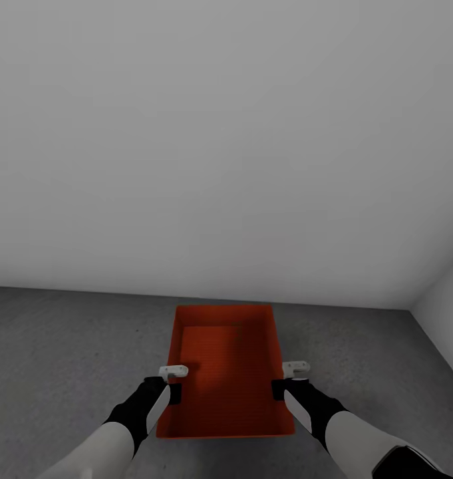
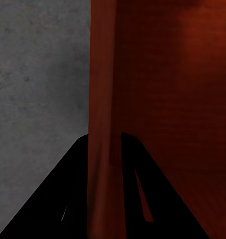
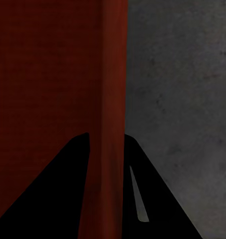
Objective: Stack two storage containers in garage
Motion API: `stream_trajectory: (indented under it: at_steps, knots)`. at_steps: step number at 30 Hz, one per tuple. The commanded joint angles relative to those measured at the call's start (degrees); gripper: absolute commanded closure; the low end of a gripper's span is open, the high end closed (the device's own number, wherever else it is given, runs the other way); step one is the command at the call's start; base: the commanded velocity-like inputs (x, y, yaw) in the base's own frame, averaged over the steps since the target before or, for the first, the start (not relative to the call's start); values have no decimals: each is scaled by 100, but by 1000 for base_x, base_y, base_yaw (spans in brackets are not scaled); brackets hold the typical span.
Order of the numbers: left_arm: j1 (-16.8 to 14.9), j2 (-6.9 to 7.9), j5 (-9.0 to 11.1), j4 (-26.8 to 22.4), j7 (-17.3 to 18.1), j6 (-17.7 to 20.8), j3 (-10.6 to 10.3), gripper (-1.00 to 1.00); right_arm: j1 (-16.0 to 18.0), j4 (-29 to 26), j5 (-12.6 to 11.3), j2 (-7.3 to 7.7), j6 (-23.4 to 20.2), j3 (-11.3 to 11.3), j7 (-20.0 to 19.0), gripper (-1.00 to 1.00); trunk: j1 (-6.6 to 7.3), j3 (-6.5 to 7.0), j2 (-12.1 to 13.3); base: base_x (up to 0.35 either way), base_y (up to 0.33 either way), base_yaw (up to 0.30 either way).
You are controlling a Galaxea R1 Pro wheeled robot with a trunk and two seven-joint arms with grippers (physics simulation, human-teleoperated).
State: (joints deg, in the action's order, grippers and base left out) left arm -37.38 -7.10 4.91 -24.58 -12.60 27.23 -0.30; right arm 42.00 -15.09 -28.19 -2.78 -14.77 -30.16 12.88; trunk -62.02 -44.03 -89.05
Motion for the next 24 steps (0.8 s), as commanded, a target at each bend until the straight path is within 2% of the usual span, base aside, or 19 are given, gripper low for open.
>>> stream_trajectory:
  at_steps: [1, 4, 11, 22, 24]
  knots:
    - [-6, 248, -79, -20, -58, 46, 57, 100, 1, 50, 15, 10, -35, -131, 56, 100, -22, -23, -44, 0, 0, 0]
    - [-6, 251, -80, -20, -58, 46, 57, 100, 1, 50, 15, 11, -35, -131, 56, 100, -88, -76, -164, 0, 0, 0]
    - [-6, 251, -86, -20, -65, 39, 57, 100, 1, 50, 15, 12, -35, -131, 56, 100, -88, -76, -164, 0, 0, 0]
    - [-6, 250, -81, -20, -63, 37, 57, 100, 1, 50, 15, 14, -35, -131, 56, 100, -330, -274, -606, 0, 0, 0]
    - [-6, 252, -84, -20, -63, 37, 57, 100, 1, 50, 15, 11, -35, -131, 56, 100, -330, -274, -606, 0, 0, 0]
